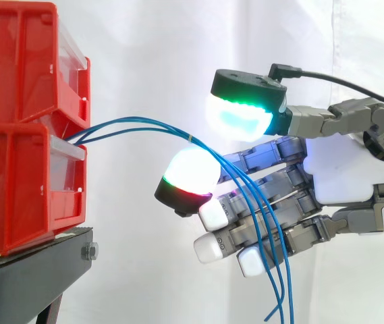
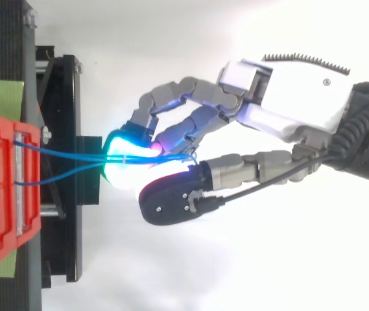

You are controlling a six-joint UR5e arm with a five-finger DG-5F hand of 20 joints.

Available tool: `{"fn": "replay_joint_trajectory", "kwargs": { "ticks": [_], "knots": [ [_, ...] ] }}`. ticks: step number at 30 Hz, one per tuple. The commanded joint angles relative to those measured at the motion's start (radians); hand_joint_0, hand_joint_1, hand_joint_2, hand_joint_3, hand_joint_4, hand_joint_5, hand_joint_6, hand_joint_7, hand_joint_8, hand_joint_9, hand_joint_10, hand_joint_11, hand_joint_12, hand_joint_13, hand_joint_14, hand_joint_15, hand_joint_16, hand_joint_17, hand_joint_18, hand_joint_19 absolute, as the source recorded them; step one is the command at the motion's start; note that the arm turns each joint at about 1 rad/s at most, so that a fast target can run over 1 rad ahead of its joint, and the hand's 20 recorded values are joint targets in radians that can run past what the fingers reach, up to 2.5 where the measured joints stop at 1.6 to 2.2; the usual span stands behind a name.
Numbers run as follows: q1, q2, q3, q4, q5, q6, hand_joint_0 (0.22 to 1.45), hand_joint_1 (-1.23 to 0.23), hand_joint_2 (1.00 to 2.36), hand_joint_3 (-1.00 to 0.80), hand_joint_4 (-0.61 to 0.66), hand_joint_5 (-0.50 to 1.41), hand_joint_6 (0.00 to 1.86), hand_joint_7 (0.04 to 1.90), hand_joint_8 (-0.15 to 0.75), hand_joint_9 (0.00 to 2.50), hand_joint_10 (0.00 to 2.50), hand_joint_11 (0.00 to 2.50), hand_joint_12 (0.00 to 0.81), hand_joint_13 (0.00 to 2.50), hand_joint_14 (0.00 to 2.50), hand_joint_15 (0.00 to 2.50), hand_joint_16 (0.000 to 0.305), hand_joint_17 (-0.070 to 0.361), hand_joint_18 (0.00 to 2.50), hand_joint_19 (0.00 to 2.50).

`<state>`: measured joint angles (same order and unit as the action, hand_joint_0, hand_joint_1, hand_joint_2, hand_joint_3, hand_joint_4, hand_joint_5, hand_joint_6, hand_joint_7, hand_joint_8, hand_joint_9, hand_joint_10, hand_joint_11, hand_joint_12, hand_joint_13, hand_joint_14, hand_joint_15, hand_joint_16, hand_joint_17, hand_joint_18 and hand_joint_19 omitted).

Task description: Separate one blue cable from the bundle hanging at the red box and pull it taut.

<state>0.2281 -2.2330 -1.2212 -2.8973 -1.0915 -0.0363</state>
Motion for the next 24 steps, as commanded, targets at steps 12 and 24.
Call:
{"fn": "replay_joint_trajectory", "kwargs": {
  "ticks": [12,24],
  "knots": [
    [-0.004,-0.04,0.0,0.087,0.002,-0.027,0.62,-0.51,1.01,-0.35,0.18,-0.19,0.85,0.88,0.368,0.81,0.01,0.47,0.316,0.83,0.01,0.36,0.038,0.084,0.78,0.53],
    [-0.004,-0.039,0.042,0.064,0.001,-0.024,0.64,-0.72,1.02,-0.14,0.12,-0.21,0.95,0.93,0.368,0.84,0.02,0.7,0.324,0.86,0.01,0.41,0.038,0.086,0.8,0.53]
  ]
}}
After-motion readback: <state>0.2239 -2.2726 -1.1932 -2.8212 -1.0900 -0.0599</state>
